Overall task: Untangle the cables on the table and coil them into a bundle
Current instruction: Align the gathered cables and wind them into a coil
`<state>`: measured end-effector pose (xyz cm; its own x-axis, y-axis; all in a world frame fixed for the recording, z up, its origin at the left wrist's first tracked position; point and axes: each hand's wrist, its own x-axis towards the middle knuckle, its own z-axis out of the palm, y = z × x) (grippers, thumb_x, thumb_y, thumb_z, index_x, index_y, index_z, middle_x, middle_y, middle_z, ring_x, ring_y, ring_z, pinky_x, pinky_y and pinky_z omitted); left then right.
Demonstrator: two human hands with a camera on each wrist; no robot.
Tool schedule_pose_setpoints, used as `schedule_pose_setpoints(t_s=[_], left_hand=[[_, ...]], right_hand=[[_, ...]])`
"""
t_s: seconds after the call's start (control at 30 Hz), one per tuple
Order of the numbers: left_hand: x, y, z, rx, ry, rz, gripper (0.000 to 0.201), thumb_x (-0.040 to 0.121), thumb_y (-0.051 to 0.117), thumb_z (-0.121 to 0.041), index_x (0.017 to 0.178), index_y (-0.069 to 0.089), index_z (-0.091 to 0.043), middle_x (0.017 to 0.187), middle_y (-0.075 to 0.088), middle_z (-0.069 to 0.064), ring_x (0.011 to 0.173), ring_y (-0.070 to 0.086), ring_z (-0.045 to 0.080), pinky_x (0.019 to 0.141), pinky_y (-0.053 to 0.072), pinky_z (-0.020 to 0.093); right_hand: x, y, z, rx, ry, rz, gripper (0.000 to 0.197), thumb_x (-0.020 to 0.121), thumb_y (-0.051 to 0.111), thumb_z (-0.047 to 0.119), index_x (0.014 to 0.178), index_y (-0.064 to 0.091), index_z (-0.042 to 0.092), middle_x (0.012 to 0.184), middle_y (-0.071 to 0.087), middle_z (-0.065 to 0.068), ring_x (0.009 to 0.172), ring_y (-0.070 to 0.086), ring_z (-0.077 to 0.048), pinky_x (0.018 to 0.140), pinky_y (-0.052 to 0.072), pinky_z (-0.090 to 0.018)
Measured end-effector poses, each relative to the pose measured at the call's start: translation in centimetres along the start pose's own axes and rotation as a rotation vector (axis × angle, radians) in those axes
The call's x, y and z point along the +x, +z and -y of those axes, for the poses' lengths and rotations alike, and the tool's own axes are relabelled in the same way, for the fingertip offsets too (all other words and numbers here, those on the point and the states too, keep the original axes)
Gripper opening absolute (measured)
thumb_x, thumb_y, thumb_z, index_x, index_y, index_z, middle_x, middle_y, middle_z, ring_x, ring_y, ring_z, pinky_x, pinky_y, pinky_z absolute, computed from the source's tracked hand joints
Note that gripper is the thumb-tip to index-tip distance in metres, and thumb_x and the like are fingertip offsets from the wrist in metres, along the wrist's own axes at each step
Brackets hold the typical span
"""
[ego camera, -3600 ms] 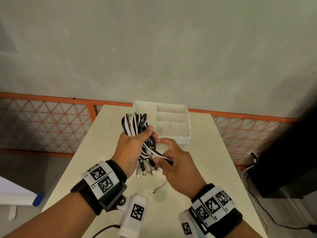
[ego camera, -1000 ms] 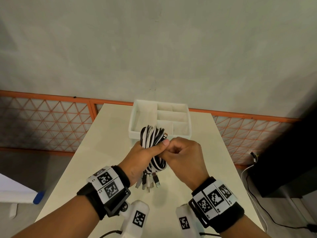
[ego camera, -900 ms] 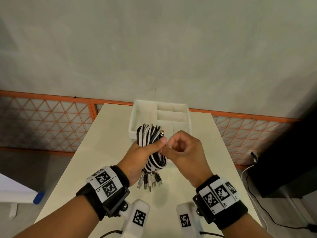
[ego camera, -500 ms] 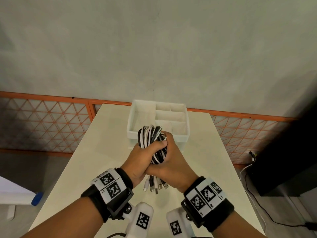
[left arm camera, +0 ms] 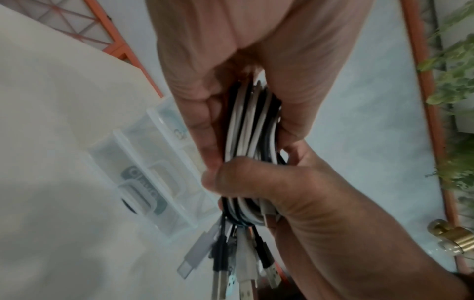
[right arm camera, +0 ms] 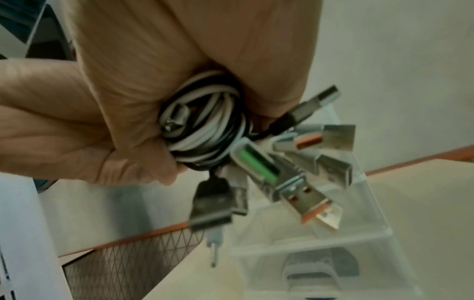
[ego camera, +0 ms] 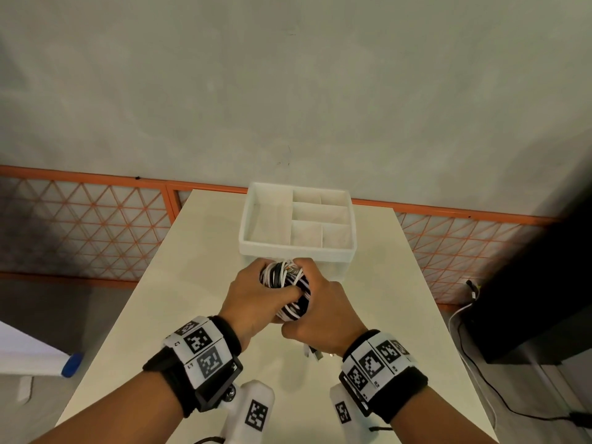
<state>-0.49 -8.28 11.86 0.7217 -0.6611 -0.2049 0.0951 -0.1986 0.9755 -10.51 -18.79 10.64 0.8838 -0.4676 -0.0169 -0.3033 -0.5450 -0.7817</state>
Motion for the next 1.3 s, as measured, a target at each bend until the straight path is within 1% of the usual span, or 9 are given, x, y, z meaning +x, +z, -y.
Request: schedule_pose_setpoints(t_s=[0.23, 0.33, 0.5, 0.6, 0.77, 0.97, 1.1, 1.2, 1.3], left_hand=[[0.3, 0.6, 2.4, 0.056, -0.065, -0.027, 0.033, 0.063, 0.067, -0.023, 0.096, 0.064, -0.032, 0.091, 0.074, 0.000, 0.087, 0.071, 0.022, 0.074, 0.061, 0.049], [0.8, 0.6, 3.1, 0.124, -0.126, -0.012, 0.038, 0.061, 0.064, -0.027, 0.099, 0.063, -0.029, 0.093, 0.074, 0.000, 0.087, 0.072, 0.022, 0.075, 0.061, 0.047], [2.1, 0.3, 4.2, 0.205, -0.264, 0.110, 0.035, 0.074, 0.076, -0.018, 0.106, 0.063, -0.014, 0.097, 0.073, 0.007, 0.086, 0.072, 0.022, 0.070, 0.062, 0.034], [2.9, 0.0, 4.9, 0.221, -0.295, 0.234, 0.044, 0.074, 0.083, -0.027, 0.112, 0.061, -0.019, 0.107, 0.071, 0.003, 0.097, 0.069, 0.017, 0.072, 0.058, 0.029], [5.1, -0.7, 5.7, -0.122, -0.469, 0.329, 0.042, 0.081, 0.076, -0.039, 0.115, 0.066, -0.016, 0.111, 0.070, 0.003, 0.108, 0.063, 0.022, 0.088, 0.054, 0.037], [9.0, 1.3, 7.1, -0.483, -0.671, 0.081, 0.031, 0.088, 0.069, -0.038, 0.098, 0.060, -0.010, 0.096, 0.070, 0.008, 0.082, 0.063, 0.021, 0.071, 0.051, 0.036], [10.3, 2.7, 7.8, -0.619, -0.708, 0.085, 0.035, 0.086, 0.071, -0.041, 0.093, 0.061, -0.009, 0.099, 0.072, 0.006, 0.077, 0.064, 0.017, 0.069, 0.050, 0.033], [10.2, 3.0, 8.4, -0.670, -0.703, 0.122, 0.037, 0.083, 0.074, -0.039, 0.104, 0.064, -0.010, 0.087, 0.072, 0.001, 0.076, 0.064, 0.016, 0.069, 0.049, 0.032], [9.4, 2.9, 9.0, -0.658, -0.709, 0.134, 0.028, 0.082, 0.074, -0.038, 0.095, 0.064, -0.015, 0.075, 0.070, -0.001, 0.075, 0.063, 0.016, 0.068, 0.047, 0.031]], right_hand=[[0.2, 1.0, -1.2, 0.008, 0.037, 0.023, 0.094, 0.059, 0.088, 0.030, 0.137, 0.037, 0.039, 0.106, 0.071, 0.011, 0.097, 0.069, -0.013, 0.086, 0.059, -0.029], [0.4, 2.2, -2.0, -0.058, 0.087, 0.048, 0.092, 0.056, 0.082, 0.028, 0.134, 0.035, 0.043, 0.100, 0.072, 0.010, 0.091, 0.069, -0.017, 0.081, 0.061, -0.035], [0.7, 3.1, -3.3, -0.274, 0.157, 0.108, 0.088, 0.057, 0.078, 0.030, 0.131, 0.033, 0.045, 0.099, 0.070, 0.008, 0.086, 0.068, -0.021, 0.076, 0.060, -0.037], [0.9, 2.7, -4.4, -0.316, 0.223, 0.137, 0.087, 0.056, 0.078, 0.031, 0.129, 0.032, 0.045, 0.099, 0.069, 0.009, 0.085, 0.068, -0.022, 0.075, 0.061, -0.037], [1.7, 1.0, -6.1, -0.335, 0.339, 0.089, 0.093, 0.055, 0.079, 0.035, 0.133, 0.031, 0.046, 0.108, 0.067, 0.001, 0.096, 0.067, -0.029, 0.082, 0.059, -0.039], [2.3, -0.6, -7.6, -0.337, 0.405, 0.068, 0.092, 0.053, 0.077, 0.038, 0.132, 0.030, 0.047, 0.105, 0.064, -0.001, 0.095, 0.065, -0.029, 0.083, 0.059, -0.040], [2.1, -0.8, -8.1, -0.340, 0.421, 0.068, 0.094, 0.053, 0.079, 0.039, 0.132, 0.029, 0.047, 0.099, 0.060, 0.004, 0.092, 0.065, -0.027, 0.082, 0.060, -0.039], [1.7, -0.8, -8.2, -0.337, 0.419, 0.064, 0.095, 0.053, 0.080, 0.039, 0.132, 0.029, 0.048, 0.100, 0.061, 0.004, 0.093, 0.065, -0.026, 0.083, 0.059, -0.039], [1.2, -0.7, -8.3, -0.328, 0.414, 0.067, 0.095, 0.052, 0.079, 0.039, 0.133, 0.030, 0.047, 0.104, 0.064, 0.003, 0.093, 0.066, -0.026, 0.083, 0.059, -0.039]])
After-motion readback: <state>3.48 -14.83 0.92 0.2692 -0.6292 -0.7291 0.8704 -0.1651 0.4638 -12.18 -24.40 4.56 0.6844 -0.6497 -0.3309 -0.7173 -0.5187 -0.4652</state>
